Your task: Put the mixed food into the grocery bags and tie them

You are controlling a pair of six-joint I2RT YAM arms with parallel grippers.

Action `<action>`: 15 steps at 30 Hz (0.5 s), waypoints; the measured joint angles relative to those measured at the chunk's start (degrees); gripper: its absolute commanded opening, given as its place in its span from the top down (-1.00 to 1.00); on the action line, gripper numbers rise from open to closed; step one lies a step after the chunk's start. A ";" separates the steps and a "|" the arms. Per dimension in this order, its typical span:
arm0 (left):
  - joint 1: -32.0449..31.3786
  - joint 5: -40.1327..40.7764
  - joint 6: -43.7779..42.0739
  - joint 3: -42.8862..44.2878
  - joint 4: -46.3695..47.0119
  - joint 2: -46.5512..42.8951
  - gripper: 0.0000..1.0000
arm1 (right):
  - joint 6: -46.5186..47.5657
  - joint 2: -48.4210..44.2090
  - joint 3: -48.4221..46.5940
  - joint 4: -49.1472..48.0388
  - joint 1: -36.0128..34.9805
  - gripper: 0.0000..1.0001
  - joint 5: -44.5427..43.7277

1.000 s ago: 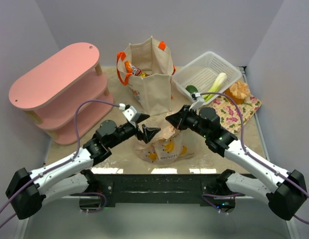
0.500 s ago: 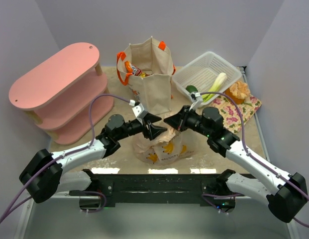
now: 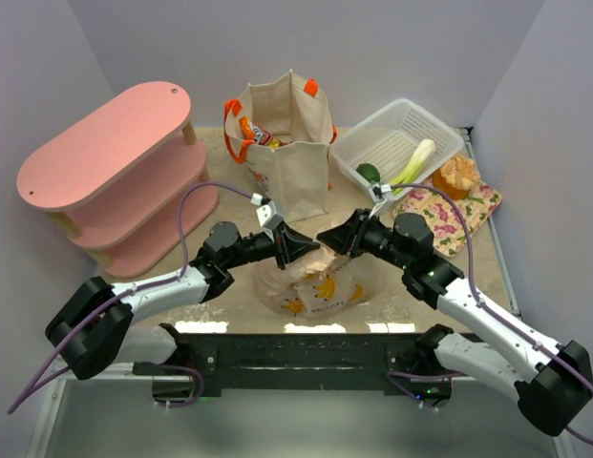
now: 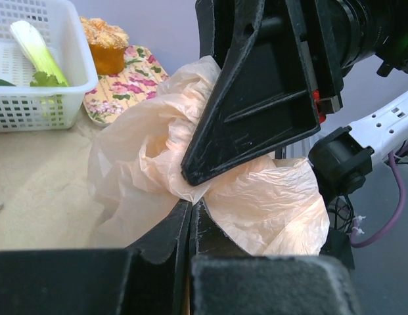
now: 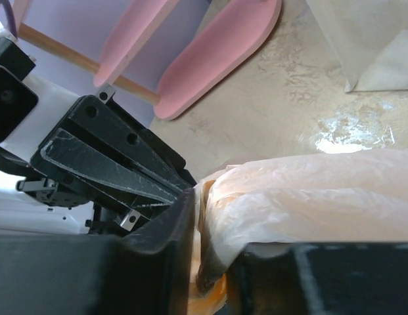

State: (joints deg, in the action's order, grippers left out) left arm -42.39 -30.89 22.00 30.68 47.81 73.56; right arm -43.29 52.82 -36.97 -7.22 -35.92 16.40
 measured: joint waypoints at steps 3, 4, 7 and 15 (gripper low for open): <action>0.00 0.50 1.09 -2.03 0.96 -0.81 1.00 | -1.29 -1.44 2.01 -1.14 0.04 0.17 0.02; 0.00 0.68 1.46 -2.69 1.18 -1.09 1.00 | -1.57 -1.99 2.71 -1.55 0.04 0.15 0.02; 0.00 0.92 2.01 -3.85 1.60 -1.57 1.00 | -2.45 -3.85 4.55 -2.29 0.04 0.07 -0.07; 0.00 1.90 2.56 -4.09 1.88 -1.90 1.00 | -3.98 -5.75 6.05 -3.69 0.04 0.61 -0.24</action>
State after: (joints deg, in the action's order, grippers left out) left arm -42.39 -28.99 24.56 26.59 49.69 71.66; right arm -47.27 47.07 -30.92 -10.92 -35.88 16.16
